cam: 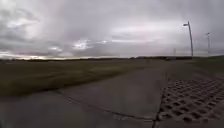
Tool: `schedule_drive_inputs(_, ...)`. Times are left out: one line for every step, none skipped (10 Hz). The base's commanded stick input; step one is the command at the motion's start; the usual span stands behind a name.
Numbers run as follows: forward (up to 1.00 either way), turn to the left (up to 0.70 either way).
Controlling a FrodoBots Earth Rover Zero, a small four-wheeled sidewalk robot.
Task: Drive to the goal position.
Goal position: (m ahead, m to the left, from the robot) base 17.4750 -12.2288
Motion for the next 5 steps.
schedule_drive_inputs(1.0, -0.4)
schedule_drive_inputs(1.0, -0.4)
schedule_drive_inputs(1.0, -0.4)
schedule_drive_inputs(1.0, -0.4)
schedule_drive_inputs(1.0, -0.4)
